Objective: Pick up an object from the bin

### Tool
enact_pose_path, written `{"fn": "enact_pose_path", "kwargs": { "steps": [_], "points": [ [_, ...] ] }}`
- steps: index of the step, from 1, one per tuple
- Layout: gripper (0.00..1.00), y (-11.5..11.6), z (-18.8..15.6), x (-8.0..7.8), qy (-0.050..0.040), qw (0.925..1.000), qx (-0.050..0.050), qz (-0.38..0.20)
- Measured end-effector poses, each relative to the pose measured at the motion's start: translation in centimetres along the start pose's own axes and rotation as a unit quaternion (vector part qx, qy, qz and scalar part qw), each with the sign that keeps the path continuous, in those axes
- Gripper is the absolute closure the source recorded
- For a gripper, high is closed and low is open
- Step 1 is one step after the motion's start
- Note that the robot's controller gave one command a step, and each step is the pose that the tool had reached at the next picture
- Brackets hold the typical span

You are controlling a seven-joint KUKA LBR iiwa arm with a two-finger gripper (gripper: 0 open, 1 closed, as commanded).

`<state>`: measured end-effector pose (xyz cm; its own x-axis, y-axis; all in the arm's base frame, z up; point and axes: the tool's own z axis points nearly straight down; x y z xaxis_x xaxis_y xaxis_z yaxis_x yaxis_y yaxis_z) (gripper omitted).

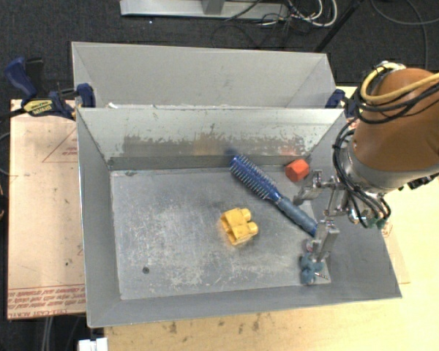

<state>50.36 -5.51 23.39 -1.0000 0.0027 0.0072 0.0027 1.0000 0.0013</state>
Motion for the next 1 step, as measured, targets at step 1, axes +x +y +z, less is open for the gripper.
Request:
{"fn": "enact_pose_path", "kwargs": {
  "steps": [1],
  "points": [
    [0.0,-5.48,11.98,-0.69,-0.0005,0.9975,0.0,0.07]
  ]
}}
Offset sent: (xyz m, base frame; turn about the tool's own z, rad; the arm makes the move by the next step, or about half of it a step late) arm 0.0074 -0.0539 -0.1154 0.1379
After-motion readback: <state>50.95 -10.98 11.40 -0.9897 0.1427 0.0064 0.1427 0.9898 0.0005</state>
